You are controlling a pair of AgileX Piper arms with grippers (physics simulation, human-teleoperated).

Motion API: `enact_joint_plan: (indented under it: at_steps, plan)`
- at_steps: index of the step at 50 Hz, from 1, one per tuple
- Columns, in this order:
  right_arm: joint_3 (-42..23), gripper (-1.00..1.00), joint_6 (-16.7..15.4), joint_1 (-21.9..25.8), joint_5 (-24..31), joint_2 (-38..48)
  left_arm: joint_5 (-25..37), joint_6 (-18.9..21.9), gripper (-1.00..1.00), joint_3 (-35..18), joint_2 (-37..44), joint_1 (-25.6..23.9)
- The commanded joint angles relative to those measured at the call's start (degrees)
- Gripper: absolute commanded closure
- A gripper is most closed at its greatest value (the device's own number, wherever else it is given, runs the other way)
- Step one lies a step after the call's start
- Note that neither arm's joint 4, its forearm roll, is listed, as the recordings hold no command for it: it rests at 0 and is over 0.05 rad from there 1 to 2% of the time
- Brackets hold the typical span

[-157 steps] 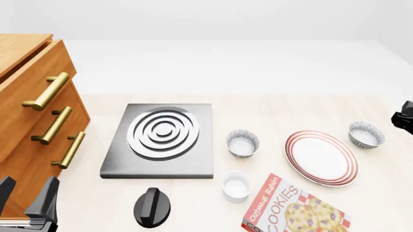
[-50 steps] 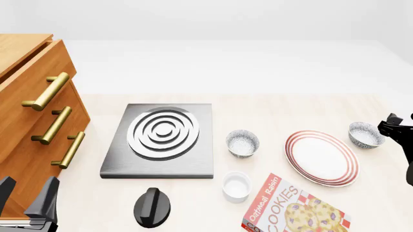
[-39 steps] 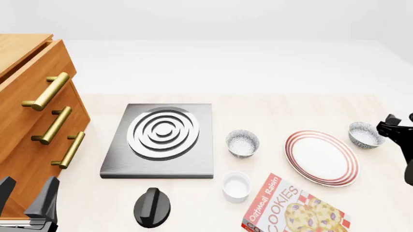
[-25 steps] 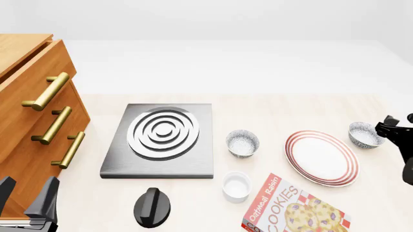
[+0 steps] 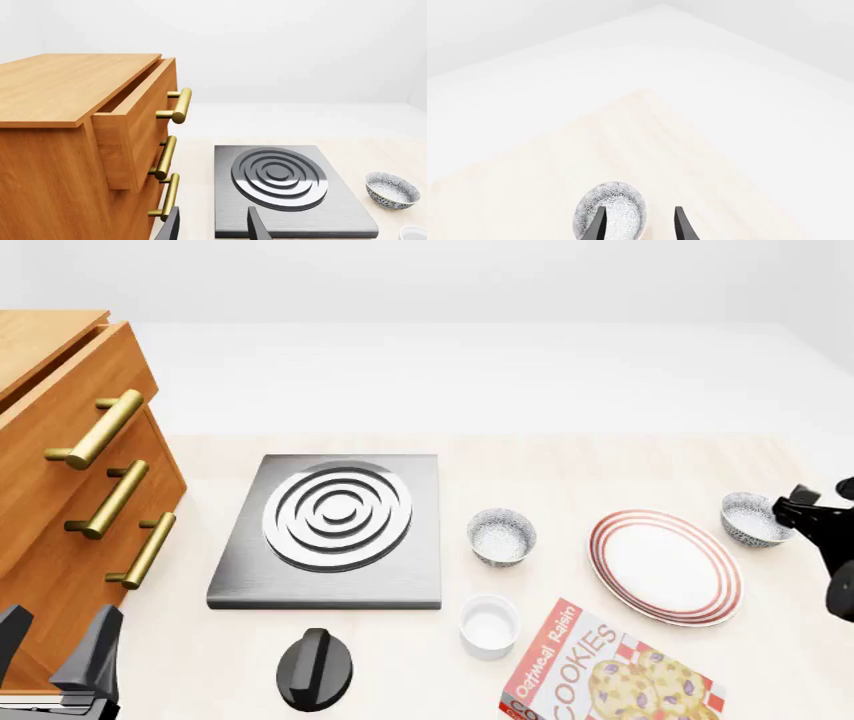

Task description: Pick the akita bowl next to the plate and place it on the plate.

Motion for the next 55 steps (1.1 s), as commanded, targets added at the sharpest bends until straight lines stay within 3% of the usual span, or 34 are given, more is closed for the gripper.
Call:
enact_joint_plan:
  at_steps: [1, 55]
  plan:
    - [-0.86, -1.00, 0.33, -0.15, -0.33, 2.11, 0.00, 0.00, -1.00, 0.00, 0.00, 0.00]
    - [-5.28, -1.00, 1.36, 0.97, -0.03, 10.49, 0.00, 0.00, -1.00, 0.00, 0.00, 0.00]
